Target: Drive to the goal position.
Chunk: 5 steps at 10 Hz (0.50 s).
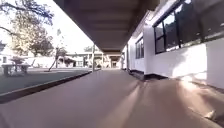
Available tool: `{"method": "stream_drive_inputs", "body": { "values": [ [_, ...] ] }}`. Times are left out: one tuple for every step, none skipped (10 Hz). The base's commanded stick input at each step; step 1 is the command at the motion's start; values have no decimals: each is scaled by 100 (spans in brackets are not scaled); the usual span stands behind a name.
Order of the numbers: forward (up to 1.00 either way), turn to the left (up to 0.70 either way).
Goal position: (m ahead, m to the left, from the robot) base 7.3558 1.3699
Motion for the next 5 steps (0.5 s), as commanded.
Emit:
{"method": "stream_drive_inputs", "body": {
  "values": [
    [70, 0],
    [70, 0],
    [70, 0],
    [70, 0],
    [70, 0]
  ]
}}
